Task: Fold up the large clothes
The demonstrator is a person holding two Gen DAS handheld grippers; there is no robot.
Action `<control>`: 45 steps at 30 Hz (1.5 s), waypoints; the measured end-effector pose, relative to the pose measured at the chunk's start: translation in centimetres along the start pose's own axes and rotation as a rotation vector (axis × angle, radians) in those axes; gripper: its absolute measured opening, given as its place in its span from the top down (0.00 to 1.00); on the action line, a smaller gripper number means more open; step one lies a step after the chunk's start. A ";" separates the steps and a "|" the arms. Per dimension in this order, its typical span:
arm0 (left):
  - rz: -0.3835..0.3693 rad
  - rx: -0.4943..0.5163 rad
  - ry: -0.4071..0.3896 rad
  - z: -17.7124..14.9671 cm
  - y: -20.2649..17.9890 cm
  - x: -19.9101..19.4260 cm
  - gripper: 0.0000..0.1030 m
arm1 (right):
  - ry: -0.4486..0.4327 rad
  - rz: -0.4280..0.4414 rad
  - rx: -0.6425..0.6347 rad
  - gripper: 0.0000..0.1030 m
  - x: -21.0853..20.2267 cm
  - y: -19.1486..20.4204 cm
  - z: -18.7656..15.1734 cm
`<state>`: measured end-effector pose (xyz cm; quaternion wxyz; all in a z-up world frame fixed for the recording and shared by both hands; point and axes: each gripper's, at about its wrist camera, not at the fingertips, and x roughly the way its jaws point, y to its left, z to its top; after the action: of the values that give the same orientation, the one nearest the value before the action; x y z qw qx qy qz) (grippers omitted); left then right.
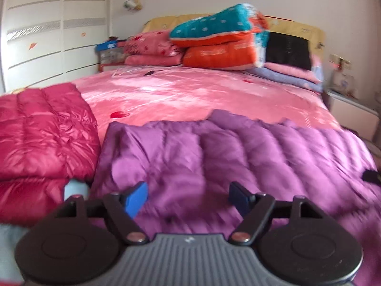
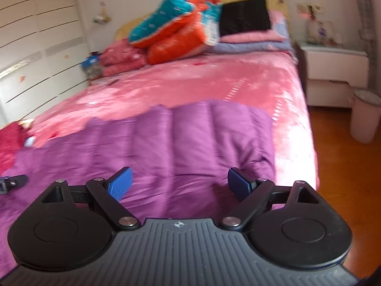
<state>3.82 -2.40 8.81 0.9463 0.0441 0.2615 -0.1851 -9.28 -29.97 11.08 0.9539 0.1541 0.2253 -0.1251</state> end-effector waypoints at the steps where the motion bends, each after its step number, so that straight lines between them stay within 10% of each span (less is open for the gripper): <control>1: -0.010 0.020 0.010 -0.6 -0.7 -1.3 0.25 | 0.003 0.014 -0.023 0.00 -0.8 0.9 -0.1; 12: -0.059 0.094 0.127 -8.8 -2.8 -9.0 0.23 | 0.188 0.023 -0.112 0.00 -6.5 6.5 -8.0; 45: -0.085 0.129 0.123 -14.7 -2.5 -22.9 0.20 | 0.333 0.087 -0.198 0.00 -23.6 9.8 -16.5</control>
<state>-22.35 5.39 7.87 0.9149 0.1052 0.3083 -0.2382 -33.17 -11.21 10.45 0.9184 0.0878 0.3843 -0.0336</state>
